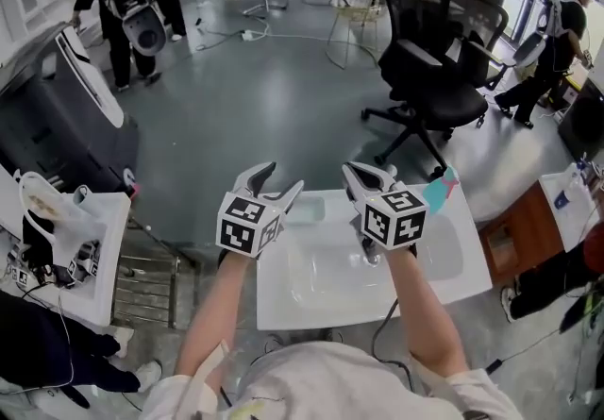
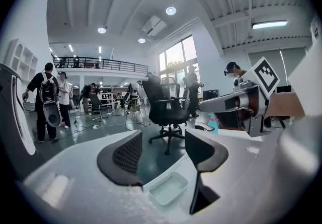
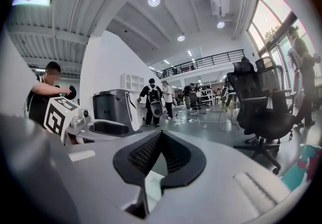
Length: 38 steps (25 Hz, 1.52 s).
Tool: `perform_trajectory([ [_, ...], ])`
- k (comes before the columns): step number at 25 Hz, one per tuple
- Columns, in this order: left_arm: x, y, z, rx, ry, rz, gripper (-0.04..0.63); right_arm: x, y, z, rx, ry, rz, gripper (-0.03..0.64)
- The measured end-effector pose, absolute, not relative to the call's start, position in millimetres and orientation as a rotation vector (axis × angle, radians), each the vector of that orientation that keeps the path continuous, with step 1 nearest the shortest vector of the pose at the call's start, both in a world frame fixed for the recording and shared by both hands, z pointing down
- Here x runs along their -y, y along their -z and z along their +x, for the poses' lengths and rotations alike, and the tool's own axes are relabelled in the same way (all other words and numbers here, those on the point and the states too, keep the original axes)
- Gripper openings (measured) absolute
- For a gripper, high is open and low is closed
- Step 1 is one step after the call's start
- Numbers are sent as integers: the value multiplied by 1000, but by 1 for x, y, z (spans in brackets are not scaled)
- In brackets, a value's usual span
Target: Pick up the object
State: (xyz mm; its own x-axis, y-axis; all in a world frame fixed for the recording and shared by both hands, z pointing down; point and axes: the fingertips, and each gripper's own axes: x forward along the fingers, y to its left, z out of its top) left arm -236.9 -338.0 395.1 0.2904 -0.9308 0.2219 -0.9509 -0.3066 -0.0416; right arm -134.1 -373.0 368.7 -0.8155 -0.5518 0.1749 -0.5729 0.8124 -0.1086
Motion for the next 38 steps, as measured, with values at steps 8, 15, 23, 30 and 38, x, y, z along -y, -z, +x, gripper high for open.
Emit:
perform_trajectory([
  [8,345,-397,-227,1708,-318,2514,270,373,-364,-128,2843,-221,954,3],
  [15,346,-415,-218,1600,-503,2595,270,369,-371,-124,2820,-227,973,3],
  [23,347,-449,-204,1366,-806,2675,270,365,-386,-119,2791,-248,999,3],
  [30,346,-490,-187,1152,-1096,2717,261,359,-401,-110,2761,-267,1032,3],
  [38,341,-534,-176,900,-1339,2709,244,351,-416,-101,2717,-304,1091,3],
])
